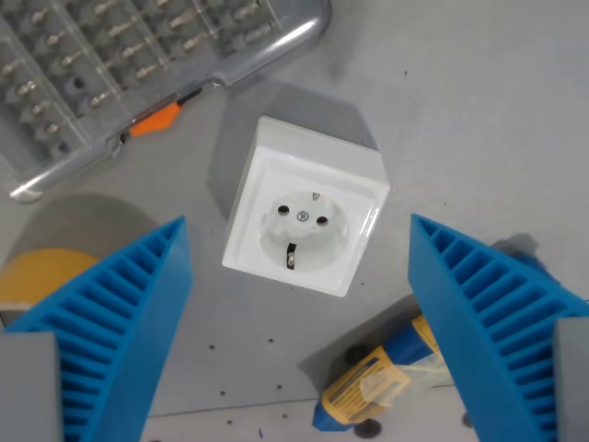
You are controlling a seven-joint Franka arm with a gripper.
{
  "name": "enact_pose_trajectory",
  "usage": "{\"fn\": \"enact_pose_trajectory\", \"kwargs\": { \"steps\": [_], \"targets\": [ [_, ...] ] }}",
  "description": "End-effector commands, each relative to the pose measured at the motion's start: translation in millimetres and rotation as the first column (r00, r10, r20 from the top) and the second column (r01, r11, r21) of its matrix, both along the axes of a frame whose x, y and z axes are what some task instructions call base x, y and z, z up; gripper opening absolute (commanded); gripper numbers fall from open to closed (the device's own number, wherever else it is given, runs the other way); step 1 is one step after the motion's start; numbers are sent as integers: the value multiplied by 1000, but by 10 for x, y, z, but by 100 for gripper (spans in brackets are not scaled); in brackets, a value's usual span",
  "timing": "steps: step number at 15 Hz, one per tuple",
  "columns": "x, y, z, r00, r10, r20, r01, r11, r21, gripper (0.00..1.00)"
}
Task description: Move above the white socket
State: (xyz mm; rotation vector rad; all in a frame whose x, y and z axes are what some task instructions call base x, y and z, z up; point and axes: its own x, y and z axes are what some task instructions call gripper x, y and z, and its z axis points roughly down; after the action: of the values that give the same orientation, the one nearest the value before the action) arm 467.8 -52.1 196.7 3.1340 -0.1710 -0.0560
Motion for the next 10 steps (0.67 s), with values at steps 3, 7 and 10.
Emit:
{"fn": "enact_pose_trajectory", "kwargs": {
  "steps": [3, 7, 10],
  "targets": [
    [-112, -19, -128, 961, -253, 107, 251, 967, 32, 100],
    [-158, -27, -199, 952, -286, 108, 284, 958, 34, 100],
    [-183, -34, -239, 948, -298, 108, 297, 954, 34, 100]
  ]
}}
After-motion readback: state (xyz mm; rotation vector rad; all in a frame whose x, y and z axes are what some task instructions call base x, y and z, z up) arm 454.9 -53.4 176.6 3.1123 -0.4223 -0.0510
